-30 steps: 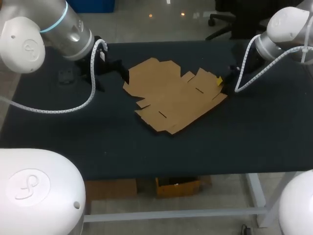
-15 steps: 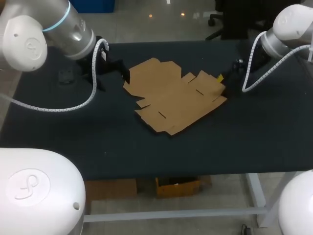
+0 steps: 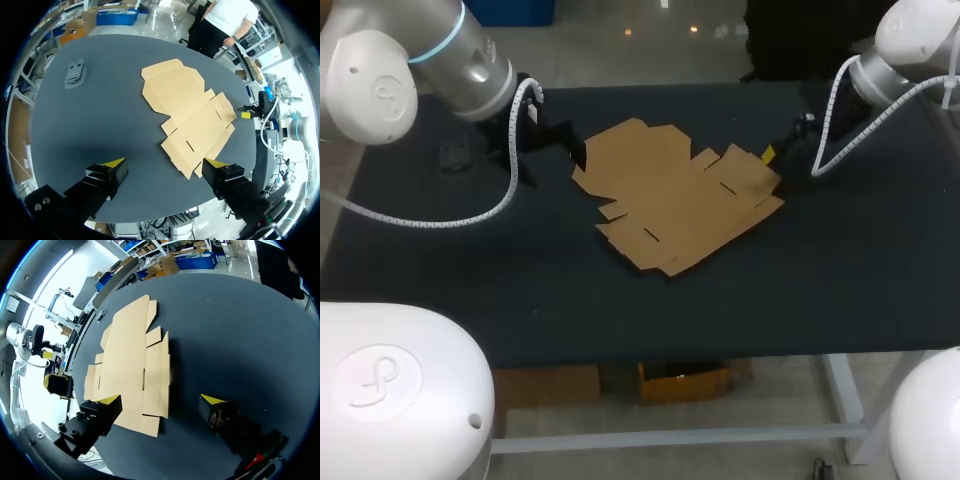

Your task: Assemble the packaging by folding the flat box into shape, placing the metal phone stand inside, and closing the box properly

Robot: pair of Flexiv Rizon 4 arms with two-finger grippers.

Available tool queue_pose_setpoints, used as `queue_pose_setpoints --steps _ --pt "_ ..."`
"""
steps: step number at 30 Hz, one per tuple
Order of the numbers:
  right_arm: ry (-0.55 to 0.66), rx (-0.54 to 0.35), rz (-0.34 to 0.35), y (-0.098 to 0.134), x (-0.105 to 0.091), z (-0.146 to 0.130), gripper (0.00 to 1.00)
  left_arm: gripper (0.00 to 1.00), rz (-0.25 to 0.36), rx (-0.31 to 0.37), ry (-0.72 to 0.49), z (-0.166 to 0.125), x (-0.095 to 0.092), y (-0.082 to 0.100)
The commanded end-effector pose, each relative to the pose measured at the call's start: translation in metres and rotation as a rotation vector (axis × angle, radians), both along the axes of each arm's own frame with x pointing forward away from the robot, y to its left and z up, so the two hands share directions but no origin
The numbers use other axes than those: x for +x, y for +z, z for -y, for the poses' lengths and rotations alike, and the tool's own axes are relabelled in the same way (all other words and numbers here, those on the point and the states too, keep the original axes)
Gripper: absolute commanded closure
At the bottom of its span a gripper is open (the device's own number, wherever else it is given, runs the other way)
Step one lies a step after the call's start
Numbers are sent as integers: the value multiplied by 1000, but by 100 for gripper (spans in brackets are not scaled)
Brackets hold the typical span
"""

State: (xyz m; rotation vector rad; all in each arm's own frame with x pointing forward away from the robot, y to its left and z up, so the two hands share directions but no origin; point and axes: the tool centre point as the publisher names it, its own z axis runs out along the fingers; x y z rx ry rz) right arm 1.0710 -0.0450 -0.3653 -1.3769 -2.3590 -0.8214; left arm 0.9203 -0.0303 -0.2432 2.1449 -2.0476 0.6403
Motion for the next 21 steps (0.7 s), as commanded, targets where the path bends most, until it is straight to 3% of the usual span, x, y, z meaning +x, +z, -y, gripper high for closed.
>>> queue_pose_setpoints --steps 1,6,19,21 --pt "24 -15 -27 2 8 -5 0 0 -20 1 10 7 -1 -1" --pt "73 -73 -71 -2 11 -11 0 0 -50 -13 41 6 -4 -3" --pt "119 -134 -176 -24 21 -16 0 0 -41 -12 46 9 -19 -6" --pt "117 -136 -191 -28 24 -16 7 0 -40 -10 44 10 -20 -6"
